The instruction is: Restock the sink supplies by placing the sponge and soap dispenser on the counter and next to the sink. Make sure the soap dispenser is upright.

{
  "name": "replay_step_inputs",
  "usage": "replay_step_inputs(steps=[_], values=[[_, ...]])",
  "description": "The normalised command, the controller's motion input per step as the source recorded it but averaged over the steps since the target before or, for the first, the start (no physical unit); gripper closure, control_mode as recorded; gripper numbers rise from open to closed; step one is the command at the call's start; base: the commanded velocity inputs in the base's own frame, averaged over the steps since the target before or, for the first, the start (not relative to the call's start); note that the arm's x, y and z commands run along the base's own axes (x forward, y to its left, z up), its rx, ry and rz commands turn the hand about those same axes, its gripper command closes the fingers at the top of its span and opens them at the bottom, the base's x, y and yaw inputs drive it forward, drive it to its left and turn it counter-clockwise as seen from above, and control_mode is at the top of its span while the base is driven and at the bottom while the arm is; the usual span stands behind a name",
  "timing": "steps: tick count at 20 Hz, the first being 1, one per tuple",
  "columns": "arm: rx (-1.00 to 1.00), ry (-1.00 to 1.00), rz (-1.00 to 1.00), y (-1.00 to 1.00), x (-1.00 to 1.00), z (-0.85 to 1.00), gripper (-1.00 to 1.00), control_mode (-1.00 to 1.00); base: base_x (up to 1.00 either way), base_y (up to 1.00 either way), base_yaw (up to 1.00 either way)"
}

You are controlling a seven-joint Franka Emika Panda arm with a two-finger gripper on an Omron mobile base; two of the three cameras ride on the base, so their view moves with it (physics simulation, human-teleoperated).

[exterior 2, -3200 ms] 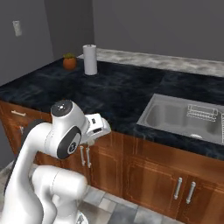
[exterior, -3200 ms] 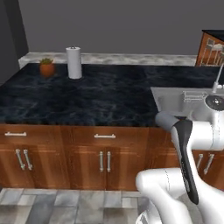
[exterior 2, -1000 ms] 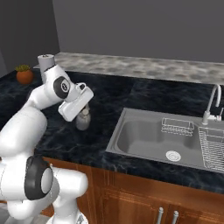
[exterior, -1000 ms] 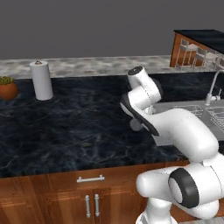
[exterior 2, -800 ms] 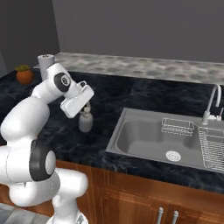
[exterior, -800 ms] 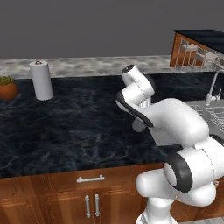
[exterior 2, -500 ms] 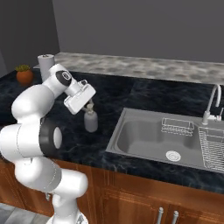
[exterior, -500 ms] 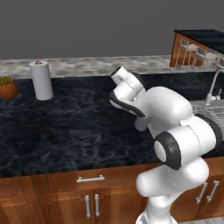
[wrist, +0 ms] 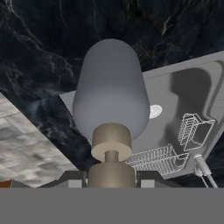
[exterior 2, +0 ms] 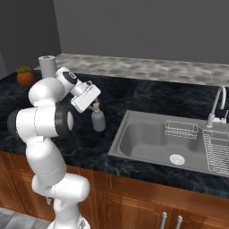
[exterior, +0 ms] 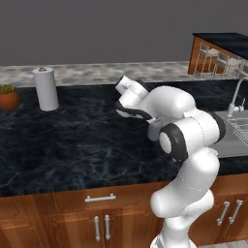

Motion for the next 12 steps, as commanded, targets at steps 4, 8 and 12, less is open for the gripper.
replay_step_inputs(steps=[4,8,12], values=[[0.00,0.14,0.00,-0.01,0.73,-0.19,1.00,-1.00,0.00,0.00,0.00],[0.00,0.19,0.00,-0.06,0.74,-0.16,1.00,-1.00,0.00,0.00,0.00],[0.00,0.13,0.00,-0.09,0.50,-0.33,1.00,-1.00,0.00,0.00,0.00]])
